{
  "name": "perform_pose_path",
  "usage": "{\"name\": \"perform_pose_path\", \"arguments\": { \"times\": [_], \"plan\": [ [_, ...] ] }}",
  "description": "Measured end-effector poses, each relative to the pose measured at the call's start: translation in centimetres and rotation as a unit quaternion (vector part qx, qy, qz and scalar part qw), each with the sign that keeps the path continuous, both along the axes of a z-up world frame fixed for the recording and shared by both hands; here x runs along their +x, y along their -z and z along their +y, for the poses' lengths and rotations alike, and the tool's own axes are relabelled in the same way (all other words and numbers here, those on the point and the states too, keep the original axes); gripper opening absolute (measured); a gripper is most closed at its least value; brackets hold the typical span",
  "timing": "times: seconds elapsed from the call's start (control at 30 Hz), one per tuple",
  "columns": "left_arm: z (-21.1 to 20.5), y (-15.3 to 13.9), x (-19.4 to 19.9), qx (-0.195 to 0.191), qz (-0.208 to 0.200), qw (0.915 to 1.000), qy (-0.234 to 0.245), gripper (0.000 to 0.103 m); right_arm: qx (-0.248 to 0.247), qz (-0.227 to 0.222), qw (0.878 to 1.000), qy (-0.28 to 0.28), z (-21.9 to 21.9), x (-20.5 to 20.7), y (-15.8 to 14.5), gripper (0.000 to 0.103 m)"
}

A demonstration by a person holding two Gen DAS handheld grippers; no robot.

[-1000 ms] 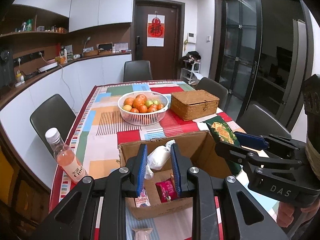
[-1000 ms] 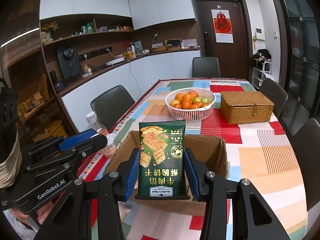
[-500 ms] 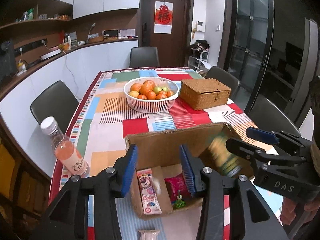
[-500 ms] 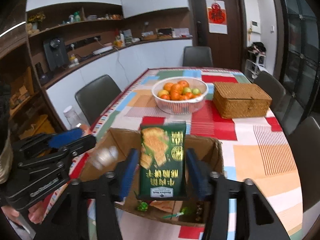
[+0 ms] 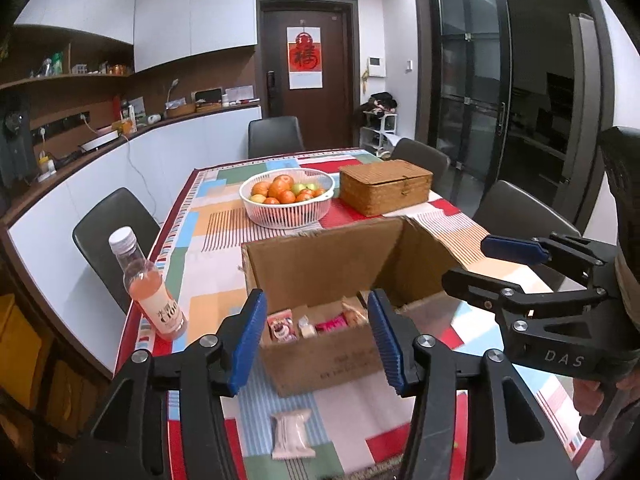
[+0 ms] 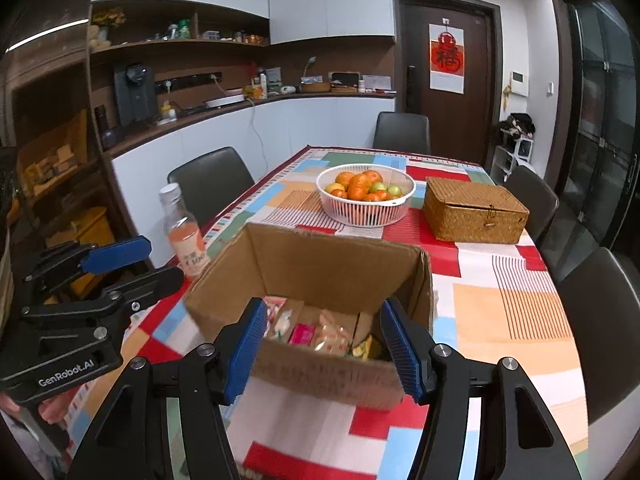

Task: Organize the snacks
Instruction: 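Move both grippers back to the chocolate bar and yellow candy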

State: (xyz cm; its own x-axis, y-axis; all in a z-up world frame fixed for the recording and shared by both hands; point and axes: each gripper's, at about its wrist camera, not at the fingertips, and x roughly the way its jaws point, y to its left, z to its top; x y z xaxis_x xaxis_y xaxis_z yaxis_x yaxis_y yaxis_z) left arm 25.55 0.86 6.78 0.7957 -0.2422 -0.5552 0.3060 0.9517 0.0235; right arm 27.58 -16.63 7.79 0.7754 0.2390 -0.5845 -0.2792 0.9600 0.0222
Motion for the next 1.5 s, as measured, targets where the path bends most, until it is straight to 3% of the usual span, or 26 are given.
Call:
{"name": "perform_pose_path", "arguments": {
  "times": [0.23, 0.8, 1.1, 1.37, 1.5],
  "plan": [
    [-0.1, 1.5, -3.7, -0.001, 0.011, 0.9999, 0.009, 0.058, -0.005, 0.018, 1.0, -0.01, -0.3, -3.4, 1.5, 0.06],
    [-0.4, 9.6, -6.7, 0.038, 0.112, 0.9923, 0.038, 0.072, -0.013, 0.123, 0.992, -0.003, -0.6, -6.5, 8.8, 0.06],
    [-1.2, 14.1, -7.4, 0.071, 0.157, 0.9807, 0.091, 0.076, -0.04, 0.178, 0.983, 0.0, -0.5, -7.4, 12.7, 0.06],
    [-3.1, 16.2, -7.3, 0.116, 0.167, 0.9664, 0.156, 0.087, -0.041, 0.208, 0.977, 0.0, -0.7, -7.6, 14.6, 0.06],
    [-4.2, 17.4, -6.9, 0.145, 0.169, 0.9594, 0.173, 0.087, -0.044, 0.219, 0.975, 0.004, -1.0, -7.7, 15.4, 0.06]
  ]
}}
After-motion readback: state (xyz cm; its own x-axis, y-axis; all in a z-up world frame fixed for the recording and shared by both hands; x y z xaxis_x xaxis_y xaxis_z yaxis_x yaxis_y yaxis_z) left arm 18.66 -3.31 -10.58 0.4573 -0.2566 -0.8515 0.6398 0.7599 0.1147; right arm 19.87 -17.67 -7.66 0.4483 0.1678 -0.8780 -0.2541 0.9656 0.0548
